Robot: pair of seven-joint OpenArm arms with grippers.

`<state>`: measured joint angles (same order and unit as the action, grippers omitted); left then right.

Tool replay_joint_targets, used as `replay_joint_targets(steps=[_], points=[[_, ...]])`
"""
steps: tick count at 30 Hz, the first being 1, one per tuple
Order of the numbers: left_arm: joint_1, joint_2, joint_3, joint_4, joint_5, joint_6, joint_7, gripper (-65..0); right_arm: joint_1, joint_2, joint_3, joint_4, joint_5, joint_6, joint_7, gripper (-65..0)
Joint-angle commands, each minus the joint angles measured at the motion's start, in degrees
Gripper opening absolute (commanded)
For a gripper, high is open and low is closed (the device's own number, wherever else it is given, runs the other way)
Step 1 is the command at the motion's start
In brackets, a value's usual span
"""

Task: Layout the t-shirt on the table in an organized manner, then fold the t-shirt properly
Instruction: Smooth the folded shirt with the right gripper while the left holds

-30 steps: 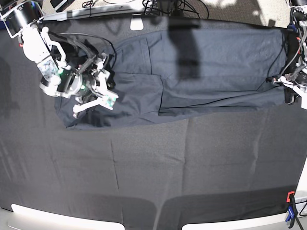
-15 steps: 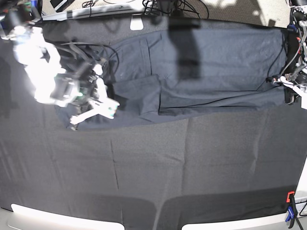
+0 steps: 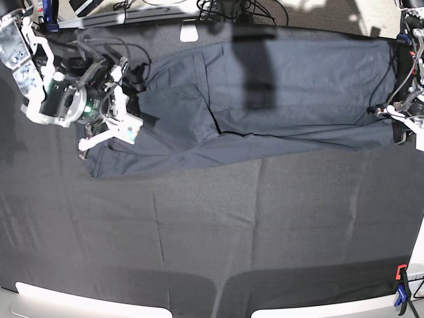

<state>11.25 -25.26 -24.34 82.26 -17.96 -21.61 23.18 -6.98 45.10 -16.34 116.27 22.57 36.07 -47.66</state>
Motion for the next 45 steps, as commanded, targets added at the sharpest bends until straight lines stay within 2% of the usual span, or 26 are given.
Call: replay_joint_targets(steps=[1,5,10,14,23,29,32,36,45], points=[[-0.5,-1.1,-0.5,1.1,-0.1,0.0,-1.4,-65.0,0.7,1.0,0.7,1.0,0.2,0.2,0.0,-65.0],[-0.5,-1.3,-0.5,1.1,0.6,0.0,-2.5,-65.0,0.7,2.8,0.7,1.8,0.2,0.2,-2.2,-65.0],[-0.5,-1.4,-0.5,1.1,6.7,0.0,-11.4,-65.0,0.7,7.1,0.9,3.8,0.2,0.2,-2.3,-65.0],[-1.9,-1.4,-0.5,1.1,7.0,0.0,-16.0,-65.0,0.7,7.4,0.9,3.8,0.2,0.2,-2.3,-65.0],[-11.0,-1.4,-0.5,1.0,7.1,0.0,-15.0,-65.0,0.7,6.9,0.9,3.8,0.1,0.2,-2.3,-65.0],[-12.3,-1.4,-0.5,0.9,7.0,0.0,-14.2,-65.0,0.8,6.8,0.9,3.8,0.2,0.2,-2.0,-65.0],[-11.4,-1.4,-0.5,0.9,6.6,0.2,-11.9,-65.0,0.8,6.8,0.9,3.8,0.2,0.2,-2.0,-65.0],[-7.1,-1.4,-0.5,1.2,2.8,0.0,-11.3,-65.0,0.8,6.8,0.9,3.8,0.2,0.2,-2.1,-65.0],[3.5,-1.4,-1.3,5.6,3.5,0.0,-11.6,-65.0,0.8,7.8,2.2,3.8,-0.7,0.2,-3.0,-65.0]])
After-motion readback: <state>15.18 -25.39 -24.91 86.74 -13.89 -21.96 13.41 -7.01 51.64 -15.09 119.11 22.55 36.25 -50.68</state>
